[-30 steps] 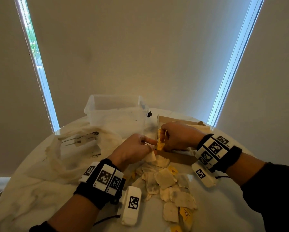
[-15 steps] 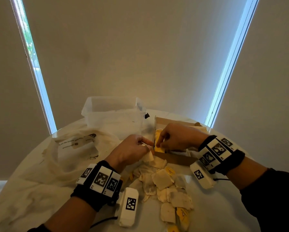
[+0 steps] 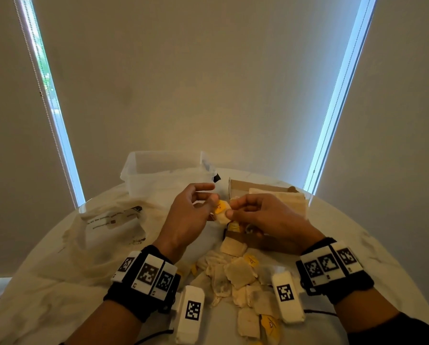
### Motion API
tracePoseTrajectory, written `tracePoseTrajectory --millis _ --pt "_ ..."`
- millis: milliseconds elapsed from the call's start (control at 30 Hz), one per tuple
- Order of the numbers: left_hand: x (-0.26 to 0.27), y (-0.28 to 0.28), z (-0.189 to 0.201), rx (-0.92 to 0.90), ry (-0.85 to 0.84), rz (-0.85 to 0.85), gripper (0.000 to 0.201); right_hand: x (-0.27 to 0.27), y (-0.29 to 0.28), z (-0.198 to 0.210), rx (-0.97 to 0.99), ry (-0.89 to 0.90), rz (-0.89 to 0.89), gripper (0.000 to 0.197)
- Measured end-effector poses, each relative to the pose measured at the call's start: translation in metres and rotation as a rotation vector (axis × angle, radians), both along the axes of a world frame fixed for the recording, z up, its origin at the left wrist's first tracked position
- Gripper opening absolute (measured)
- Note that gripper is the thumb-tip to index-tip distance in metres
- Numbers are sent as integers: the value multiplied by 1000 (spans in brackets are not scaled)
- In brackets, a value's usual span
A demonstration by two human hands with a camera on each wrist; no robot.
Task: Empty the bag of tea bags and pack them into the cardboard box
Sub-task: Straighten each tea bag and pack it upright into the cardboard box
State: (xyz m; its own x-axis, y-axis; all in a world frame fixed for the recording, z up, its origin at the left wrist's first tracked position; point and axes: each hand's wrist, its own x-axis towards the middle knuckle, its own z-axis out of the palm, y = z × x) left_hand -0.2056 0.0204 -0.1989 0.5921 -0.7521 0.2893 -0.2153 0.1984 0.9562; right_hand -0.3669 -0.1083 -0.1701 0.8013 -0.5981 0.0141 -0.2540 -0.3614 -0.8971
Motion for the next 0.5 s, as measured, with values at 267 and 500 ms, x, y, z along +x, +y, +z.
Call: tracePoseTrajectory --millis 267,500 --pt "-2 -3 -3 42 -10 -38 25 -3 2 -12 110 -106 -90 23" --pt "-1 0 -4 37 -98 -76 21 -9 1 -5 128 -181 -112 26"
